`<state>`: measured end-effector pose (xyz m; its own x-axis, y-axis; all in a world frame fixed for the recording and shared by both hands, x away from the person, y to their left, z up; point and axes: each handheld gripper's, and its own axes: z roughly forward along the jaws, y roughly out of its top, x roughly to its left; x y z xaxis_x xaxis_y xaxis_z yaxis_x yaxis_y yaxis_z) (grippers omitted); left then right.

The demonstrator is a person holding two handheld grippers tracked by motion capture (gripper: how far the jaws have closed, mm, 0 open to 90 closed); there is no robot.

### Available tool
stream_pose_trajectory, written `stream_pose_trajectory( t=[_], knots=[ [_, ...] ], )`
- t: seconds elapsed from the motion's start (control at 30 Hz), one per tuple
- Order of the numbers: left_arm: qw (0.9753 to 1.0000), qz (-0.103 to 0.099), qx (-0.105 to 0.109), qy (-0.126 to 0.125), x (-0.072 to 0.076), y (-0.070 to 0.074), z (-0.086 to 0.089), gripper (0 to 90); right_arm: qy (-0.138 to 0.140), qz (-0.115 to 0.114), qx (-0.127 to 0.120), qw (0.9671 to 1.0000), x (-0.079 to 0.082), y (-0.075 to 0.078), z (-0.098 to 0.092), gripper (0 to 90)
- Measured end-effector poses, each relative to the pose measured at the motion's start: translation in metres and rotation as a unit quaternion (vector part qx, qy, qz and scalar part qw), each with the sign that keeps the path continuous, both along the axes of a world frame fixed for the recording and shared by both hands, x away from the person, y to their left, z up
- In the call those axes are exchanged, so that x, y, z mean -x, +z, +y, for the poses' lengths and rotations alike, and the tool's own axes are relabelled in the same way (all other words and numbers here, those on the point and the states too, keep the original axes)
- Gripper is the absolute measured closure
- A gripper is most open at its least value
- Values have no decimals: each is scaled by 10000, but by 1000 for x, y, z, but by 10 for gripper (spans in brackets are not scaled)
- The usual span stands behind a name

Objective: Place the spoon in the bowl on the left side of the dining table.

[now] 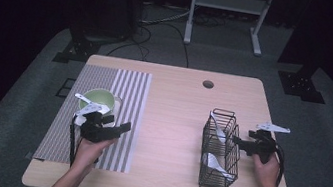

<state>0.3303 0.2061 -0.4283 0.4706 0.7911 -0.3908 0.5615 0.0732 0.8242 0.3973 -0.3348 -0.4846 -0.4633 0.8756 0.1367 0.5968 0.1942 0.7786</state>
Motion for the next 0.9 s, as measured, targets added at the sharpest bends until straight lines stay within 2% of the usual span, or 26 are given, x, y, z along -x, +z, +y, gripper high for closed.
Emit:
stream_pose_trajectory(
  t=[0.43, 0.6, 0.77, 0.9],
  knots=[
    [9998, 100, 29, -195, 5, -6, -13, 105, 9, -4, -3, 10000, 0, 0, 0, 173],
    [9995, 77, -41, -311, 8, -7, -19, 105, 8, -4, -4, 10000, 0, 0, 0, 173],
    [9993, 148, -21, -343, 9, -14, -21, 104, 6, -5, -13, 10000, 0, 0, 0, 173],
    [9992, 233, 87, -326, 9, -17, -22, 104, 10, -6, -13, 10000, 0, 0, 0, 173]
  ],
)
